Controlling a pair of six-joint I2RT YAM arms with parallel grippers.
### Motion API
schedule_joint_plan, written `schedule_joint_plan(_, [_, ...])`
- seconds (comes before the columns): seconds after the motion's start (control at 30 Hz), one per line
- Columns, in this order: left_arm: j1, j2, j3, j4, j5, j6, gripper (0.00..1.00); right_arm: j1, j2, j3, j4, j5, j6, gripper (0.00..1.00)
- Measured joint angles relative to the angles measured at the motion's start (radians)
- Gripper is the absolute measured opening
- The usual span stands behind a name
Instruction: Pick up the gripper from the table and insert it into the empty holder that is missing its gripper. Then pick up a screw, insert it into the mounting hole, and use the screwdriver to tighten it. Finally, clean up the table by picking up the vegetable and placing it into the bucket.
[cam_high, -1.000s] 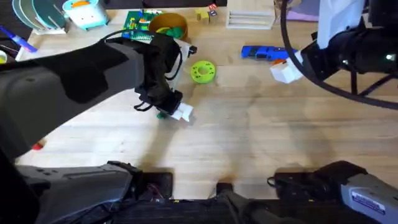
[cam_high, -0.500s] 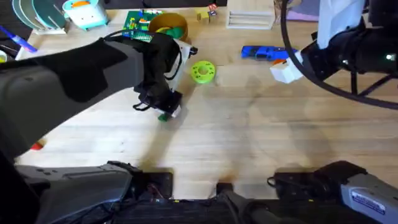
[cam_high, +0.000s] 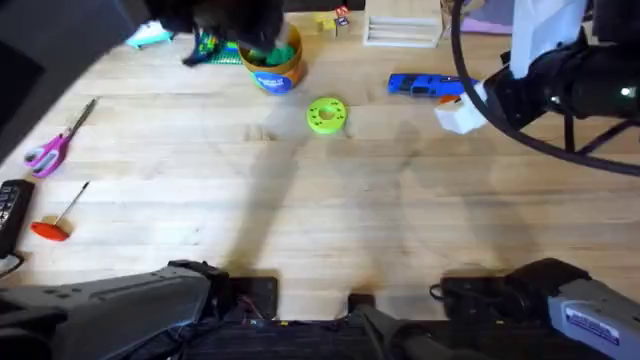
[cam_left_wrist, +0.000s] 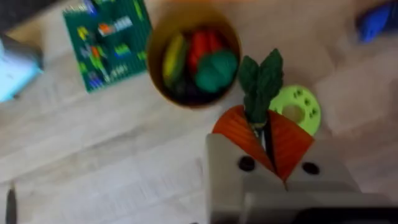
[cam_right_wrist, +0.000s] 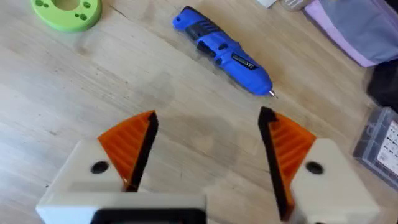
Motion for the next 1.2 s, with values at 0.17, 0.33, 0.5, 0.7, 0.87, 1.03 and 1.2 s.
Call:
schedule_joint_plan(0.17, [0.073,0.01,0.021,0.183,0.0,-0.013,0.022,0.0,0.0,0.0,-0.003,0.0,0.0,0.992])
schedule_joint_plan(0.33, [0.122,0.109,0.021,0.24,0.0,-0.047,0.021,0.0,0.0,0.0,-0.003,0.0,0.0,0.991])
schedule_joint_plan(0.5, [0.13,0.241,0.02,0.295,0.001,-0.059,0.021,0.0,0.0,0.0,-0.003,0.0,0.0,0.992])
schedule_joint_plan(0.7, [0.13,0.332,0.02,0.317,0.001,-0.06,0.021,0.0,0.0,0.0,-0.003,0.0,0.0,0.992])
schedule_joint_plan(0.87, [0.13,0.351,0.019,0.353,0.0,-0.064,0.14,0.0,0.0,0.0,-0.003,0.0,0.0,0.992])
schedule_joint_plan(1.03, [0.13,0.351,0.019,0.365,-0.003,-0.061,0.897,0.0,0.0,0.0,-0.003,0.0,0.004,0.991])
schedule_joint_plan(1.2, [0.13,0.317,0.019,0.281,-0.003,-0.062,0.992,0.0,-0.031,0.0,-0.003,0.0,0.046,0.991])
